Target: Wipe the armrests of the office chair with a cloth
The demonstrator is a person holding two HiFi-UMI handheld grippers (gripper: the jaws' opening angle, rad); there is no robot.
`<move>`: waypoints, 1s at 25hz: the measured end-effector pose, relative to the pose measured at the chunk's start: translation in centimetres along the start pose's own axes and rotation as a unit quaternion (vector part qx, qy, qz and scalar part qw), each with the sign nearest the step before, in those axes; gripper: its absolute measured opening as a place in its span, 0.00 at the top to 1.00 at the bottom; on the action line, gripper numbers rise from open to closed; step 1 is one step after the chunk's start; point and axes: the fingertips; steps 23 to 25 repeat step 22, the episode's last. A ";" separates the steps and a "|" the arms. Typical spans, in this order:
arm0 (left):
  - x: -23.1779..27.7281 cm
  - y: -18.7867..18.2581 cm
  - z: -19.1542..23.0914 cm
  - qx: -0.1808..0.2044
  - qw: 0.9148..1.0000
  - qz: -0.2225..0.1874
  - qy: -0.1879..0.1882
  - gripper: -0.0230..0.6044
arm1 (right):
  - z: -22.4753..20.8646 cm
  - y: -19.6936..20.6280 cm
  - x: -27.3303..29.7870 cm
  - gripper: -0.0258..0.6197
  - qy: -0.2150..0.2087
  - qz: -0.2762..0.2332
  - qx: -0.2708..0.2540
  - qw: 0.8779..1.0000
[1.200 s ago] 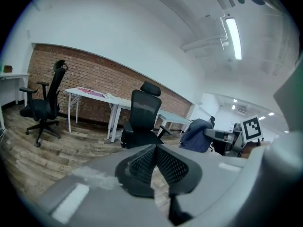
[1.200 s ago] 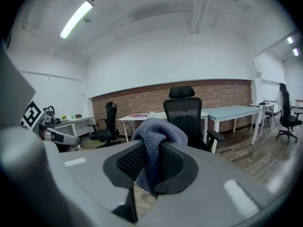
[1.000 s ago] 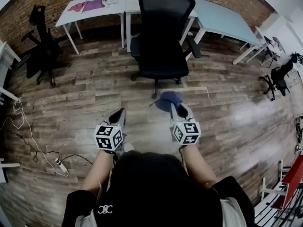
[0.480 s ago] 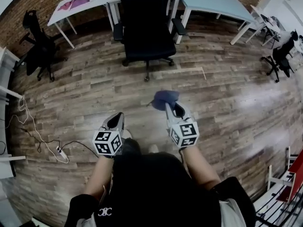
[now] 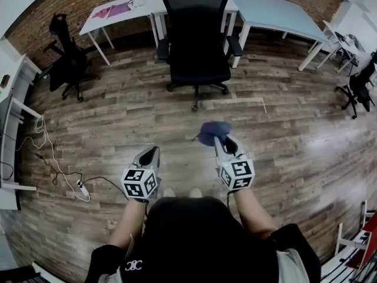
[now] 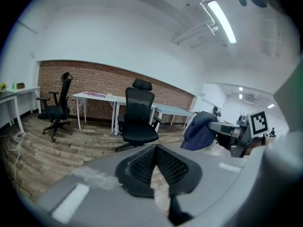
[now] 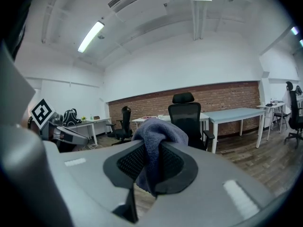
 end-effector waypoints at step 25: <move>-0.6 1.5 1.1 -0.017 1.000 0.001 -0.025 0.96 | 0.9 0.2 -0.7 0.86 -0.017 0.005 -0.009 1.000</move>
Point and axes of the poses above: the fingertips, and each gripper's own axes: x forward along the fingers, z to its left, y out of its underside, and after that the axes turned 5 degrees about -y, right-handed
